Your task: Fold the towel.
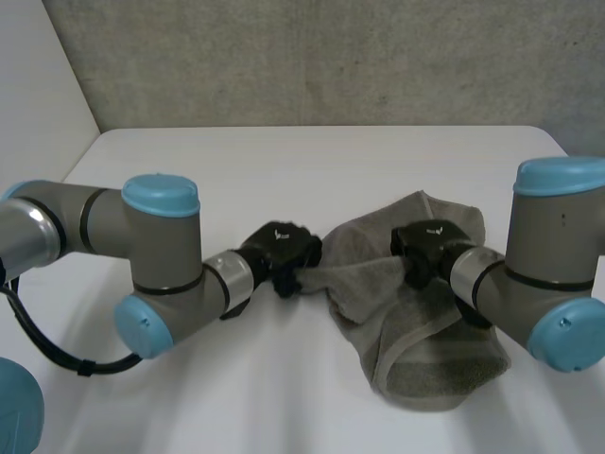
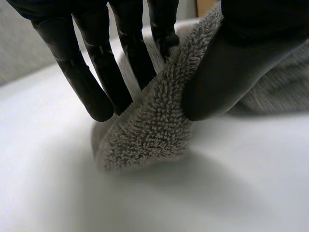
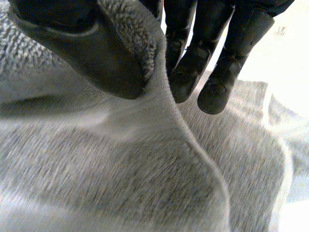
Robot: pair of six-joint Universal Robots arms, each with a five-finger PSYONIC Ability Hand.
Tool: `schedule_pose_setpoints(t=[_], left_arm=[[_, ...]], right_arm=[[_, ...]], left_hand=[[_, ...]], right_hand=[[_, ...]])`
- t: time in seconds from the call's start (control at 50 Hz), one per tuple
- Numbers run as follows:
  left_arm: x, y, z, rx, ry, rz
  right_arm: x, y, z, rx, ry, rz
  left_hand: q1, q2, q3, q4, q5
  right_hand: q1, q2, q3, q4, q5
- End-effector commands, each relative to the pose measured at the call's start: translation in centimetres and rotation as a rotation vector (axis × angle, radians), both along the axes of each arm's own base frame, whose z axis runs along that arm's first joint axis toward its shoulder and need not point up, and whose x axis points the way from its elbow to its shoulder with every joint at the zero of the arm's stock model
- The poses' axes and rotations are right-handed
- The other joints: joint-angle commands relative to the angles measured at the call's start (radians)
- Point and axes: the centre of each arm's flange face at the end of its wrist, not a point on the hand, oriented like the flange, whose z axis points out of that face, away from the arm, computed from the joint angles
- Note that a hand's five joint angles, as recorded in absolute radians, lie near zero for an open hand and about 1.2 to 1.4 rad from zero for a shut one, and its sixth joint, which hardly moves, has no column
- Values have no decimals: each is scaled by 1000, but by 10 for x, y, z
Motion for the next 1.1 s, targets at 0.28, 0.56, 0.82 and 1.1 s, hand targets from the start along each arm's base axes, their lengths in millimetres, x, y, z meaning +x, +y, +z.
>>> schedule_pose_setpoints(t=[0.28,0.56,0.82,1.1], left_arm=[[22,-50,298,-911,852,408],[32,-27,261,-894,773,361],[62,-10,92,-593,277,318],[81,36,4,-284,-20,279]], right_arm=[[11,-22,316,-1292,-389,59],[67,7,201,-961,-2,291],[69,18,67,-618,127,386],[53,27,15,-461,208,374]], left_hand=[[50,48,30,44,42],[50,48,30,44,42],[50,48,30,44,42],[-359,-361,-379,-365,-367]], right_hand=[[64,69,74,62,53],[64,69,74,62,53],[64,69,74,62,53],[64,69,74,62,53]])
